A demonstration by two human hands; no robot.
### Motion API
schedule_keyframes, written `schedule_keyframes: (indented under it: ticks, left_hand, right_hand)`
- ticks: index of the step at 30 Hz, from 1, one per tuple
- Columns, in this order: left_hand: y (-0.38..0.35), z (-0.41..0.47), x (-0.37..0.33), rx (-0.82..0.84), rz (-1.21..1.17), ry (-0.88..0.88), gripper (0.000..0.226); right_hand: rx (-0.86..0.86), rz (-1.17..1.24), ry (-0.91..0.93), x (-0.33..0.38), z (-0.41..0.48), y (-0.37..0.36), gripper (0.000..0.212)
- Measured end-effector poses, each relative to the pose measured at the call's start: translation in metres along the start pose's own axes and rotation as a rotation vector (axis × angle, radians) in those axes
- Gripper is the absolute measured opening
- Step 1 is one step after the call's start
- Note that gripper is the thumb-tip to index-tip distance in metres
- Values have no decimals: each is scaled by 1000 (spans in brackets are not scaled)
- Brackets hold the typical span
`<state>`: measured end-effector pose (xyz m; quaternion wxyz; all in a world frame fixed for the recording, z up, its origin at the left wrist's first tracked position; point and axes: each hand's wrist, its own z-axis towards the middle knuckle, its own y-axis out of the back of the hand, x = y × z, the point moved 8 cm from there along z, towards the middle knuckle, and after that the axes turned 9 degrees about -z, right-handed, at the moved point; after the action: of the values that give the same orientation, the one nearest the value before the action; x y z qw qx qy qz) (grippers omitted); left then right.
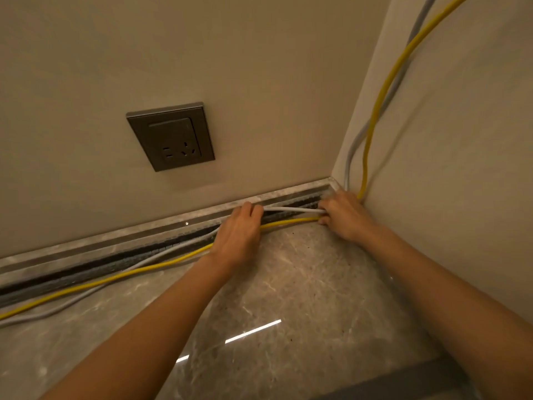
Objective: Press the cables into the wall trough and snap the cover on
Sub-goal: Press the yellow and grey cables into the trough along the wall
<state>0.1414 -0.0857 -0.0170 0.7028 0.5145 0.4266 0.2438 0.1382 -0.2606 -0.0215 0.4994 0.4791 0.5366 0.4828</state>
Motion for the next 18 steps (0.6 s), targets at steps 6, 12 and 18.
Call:
schedule_keyframes:
  ticks: [6, 12, 18]
  left_hand:
    - [7, 0, -2, -30, -79, 8, 20]
    - [6, 1, 1, -50, -52, 29, 31]
    - [10, 10, 2, -48, 26, 63, 31]
  right_hand:
    - [-180, 60, -66, -7, 0, 21, 17]
    - [-122, 104, -82, -9, 6, 16, 9]
    - [-135, 199, -49, -16, 3, 12, 5]
